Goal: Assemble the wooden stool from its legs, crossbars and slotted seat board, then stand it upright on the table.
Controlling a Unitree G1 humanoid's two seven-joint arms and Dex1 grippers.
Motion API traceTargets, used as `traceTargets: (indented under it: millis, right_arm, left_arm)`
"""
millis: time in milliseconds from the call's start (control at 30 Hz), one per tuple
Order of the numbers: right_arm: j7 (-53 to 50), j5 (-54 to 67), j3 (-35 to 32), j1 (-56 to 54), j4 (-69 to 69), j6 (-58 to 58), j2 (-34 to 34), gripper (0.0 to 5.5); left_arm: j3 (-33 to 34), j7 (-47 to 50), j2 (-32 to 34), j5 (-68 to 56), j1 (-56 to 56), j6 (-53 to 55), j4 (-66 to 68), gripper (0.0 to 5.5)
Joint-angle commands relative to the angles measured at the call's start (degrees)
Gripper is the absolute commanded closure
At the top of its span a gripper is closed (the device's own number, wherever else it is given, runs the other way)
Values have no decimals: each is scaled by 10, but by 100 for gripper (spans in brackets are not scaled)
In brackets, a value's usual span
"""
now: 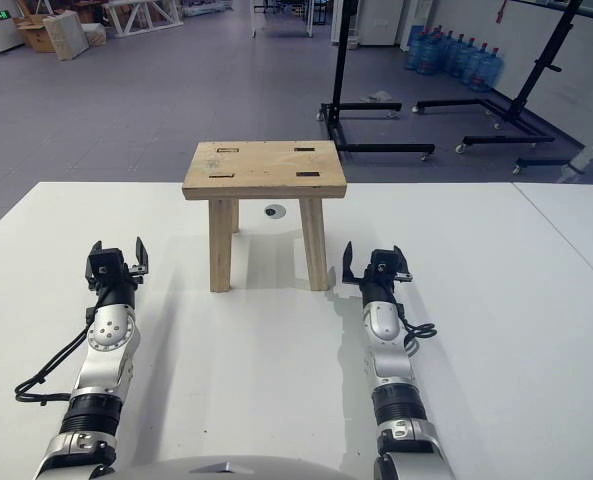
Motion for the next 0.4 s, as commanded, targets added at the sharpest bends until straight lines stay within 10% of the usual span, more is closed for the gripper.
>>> traceTargets:
  millis: [33,400]
  right_arm:
    - [2,1,-7,10,2,-9,11,40]
    - [-2,-9,-10,7,0,-14,22,40]
  left_arm:
    - [-10,-5,-4,10,-11,-7,5,197]
    - [-16,-9,-4,11,-20,-1,1,197]
